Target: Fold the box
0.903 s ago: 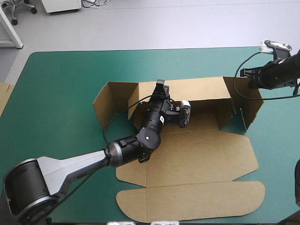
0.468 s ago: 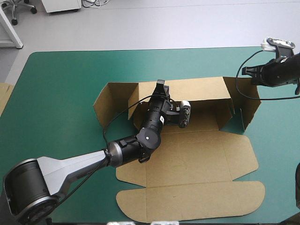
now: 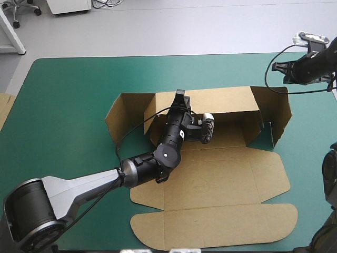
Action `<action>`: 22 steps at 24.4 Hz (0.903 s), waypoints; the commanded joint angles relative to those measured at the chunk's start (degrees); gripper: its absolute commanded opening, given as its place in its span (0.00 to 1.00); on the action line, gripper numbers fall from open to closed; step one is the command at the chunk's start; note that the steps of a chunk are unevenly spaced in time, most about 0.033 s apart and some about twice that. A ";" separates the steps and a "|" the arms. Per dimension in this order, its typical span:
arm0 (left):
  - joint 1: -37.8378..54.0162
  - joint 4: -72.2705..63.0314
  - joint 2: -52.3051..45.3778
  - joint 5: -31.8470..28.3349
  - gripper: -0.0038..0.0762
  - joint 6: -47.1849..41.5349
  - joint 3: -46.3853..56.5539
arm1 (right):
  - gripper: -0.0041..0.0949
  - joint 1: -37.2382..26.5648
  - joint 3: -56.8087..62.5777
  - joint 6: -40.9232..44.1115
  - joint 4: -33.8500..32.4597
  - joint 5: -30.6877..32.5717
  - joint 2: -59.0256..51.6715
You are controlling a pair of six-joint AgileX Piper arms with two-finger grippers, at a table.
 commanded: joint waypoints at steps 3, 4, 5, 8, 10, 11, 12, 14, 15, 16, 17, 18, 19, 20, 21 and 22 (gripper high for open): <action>0.27 -0.03 -2.00 2.18 0.04 -0.24 -1.21 | 0.02 -0.37 -1.64 -2.24 2.87 2.83 0.53; 0.27 -0.03 -2.00 2.18 0.04 -0.24 -1.21 | 0.02 -0.37 -1.17 -2.35 3.57 2.83 0.53; 0.27 -0.03 -2.00 2.18 0.04 -0.24 -1.21 | 0.02 -0.37 -0.95 -2.35 4.01 2.83 0.30; 0.27 -0.03 -2.00 2.18 0.04 -0.24 -1.21 | 0.02 -0.37 0.00 -2.35 4.59 2.83 -1.24; 0.27 -0.03 -2.00 2.18 0.04 -0.24 -1.21 | 0.02 -0.37 1.60 -2.35 4.70 2.83 -2.68; 0.27 -0.03 -2.00 2.18 0.04 -0.24 -1.21 | 0.02 -0.37 2.65 -2.35 4.70 2.83 -3.26; 0.27 -0.03 -2.00 2.18 0.04 -0.24 -1.21 | 0.02 -0.37 3.78 -2.35 4.70 2.83 -3.98; 0.27 -0.03 -2.00 2.18 0.04 -0.24 -1.21 | 0.02 -0.37 7.33 -3.42 5.68 2.83 -5.88; 0.27 -0.03 -2.00 2.18 0.04 -0.24 -1.21 | 0.02 -0.37 8.62 -4.00 6.14 2.83 -6.39; 0.27 -0.03 -2.00 2.18 0.04 -0.24 -1.21 | 0.02 -0.37 10.95 -4.73 6.70 2.83 -7.39; 0.27 -0.03 -2.00 2.18 0.04 -0.24 -1.21 | 0.02 -0.37 12.19 -5.04 6.94 2.83 -8.13; 0.27 -0.13 -2.00 2.18 0.04 -0.24 -1.21 | 0.02 -0.37 14.21 -5.34 6.92 2.83 -9.06; 0.27 -0.13 -2.00 2.18 0.04 -0.24 -1.21 | 0.02 -0.37 15.04 -5.75 6.92 2.83 -9.57; 0.27 -0.13 -2.00 2.18 0.04 -0.24 -1.21 | 0.02 -0.37 16.43 -6.39 7.22 2.83 -10.56; 0.27 -0.13 -2.00 2.18 0.04 -0.24 -1.21 | 0.02 -0.37 17.46 -6.84 7.53 2.83 -11.20; 0.27 -0.13 -2.00 2.18 0.04 -0.24 -1.21 | 0.02 -0.37 18.23 -7.50 7.88 2.77 -11.73</action>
